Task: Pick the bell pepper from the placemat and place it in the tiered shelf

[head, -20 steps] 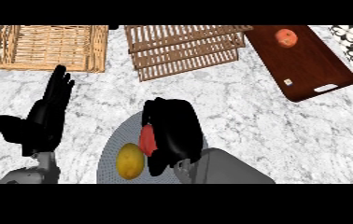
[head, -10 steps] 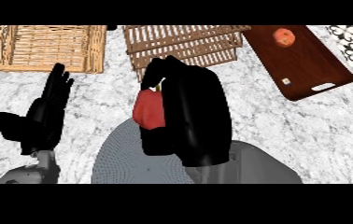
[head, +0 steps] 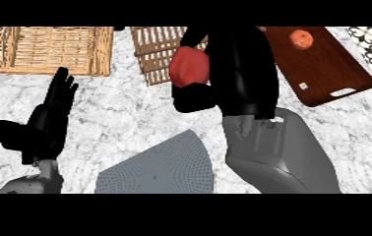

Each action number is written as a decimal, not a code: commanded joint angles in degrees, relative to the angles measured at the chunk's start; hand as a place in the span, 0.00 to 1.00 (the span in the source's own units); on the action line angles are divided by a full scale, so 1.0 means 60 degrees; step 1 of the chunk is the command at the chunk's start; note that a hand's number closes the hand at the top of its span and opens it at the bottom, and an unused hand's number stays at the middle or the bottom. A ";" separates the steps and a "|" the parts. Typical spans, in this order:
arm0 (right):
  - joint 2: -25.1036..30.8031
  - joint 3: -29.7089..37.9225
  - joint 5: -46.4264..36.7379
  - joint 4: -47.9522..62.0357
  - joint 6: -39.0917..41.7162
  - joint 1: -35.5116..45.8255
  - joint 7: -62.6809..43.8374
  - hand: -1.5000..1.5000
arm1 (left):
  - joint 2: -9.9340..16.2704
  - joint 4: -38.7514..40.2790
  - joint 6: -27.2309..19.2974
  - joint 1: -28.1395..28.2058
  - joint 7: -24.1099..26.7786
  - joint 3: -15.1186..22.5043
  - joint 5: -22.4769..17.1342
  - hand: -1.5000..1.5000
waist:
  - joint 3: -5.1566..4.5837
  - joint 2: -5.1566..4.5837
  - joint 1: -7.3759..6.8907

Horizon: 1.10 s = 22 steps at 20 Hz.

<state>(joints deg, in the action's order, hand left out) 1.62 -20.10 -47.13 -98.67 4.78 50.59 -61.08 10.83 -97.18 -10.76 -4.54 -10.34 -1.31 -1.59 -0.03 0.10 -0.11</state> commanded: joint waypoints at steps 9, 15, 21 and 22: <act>-0.0262 0.1573 -0.0614 0.4060 -0.2311 0.0704 0.2240 1.00 | -0.0001 -0.0199 0.0363 0.0163 0.0084 -0.0066 0.0019 0.50 | 0.0003 -0.0048 -0.0157; -0.0192 0.2620 -0.0266 0.5580 -0.2991 0.1378 0.3563 1.00 | -0.0029 0.0205 0.0315 -0.0091 0.0121 -0.0331 0.0085 0.50 | 0.0004 -0.0037 -0.0105; -0.0267 0.2888 -0.0207 0.7781 -0.4417 0.1714 0.5229 1.00 | -0.0104 -0.0313 0.0251 -0.0408 -0.0467 -0.0176 0.0191 0.50 | 0.0006 -0.0057 -0.0174; -0.0268 0.2642 -0.0242 0.7890 -0.4388 0.1519 0.5261 1.00 | -0.0180 0.0092 0.0410 -0.0227 0.0013 -0.0230 0.0090 0.50 | 0.0004 -0.0053 -0.0142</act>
<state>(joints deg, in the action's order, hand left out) 0.26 -4.43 -48.71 -57.65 -18.64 59.00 -33.68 9.79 -96.35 -9.36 -6.24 -10.42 -2.42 -0.36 -0.01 -0.21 -0.92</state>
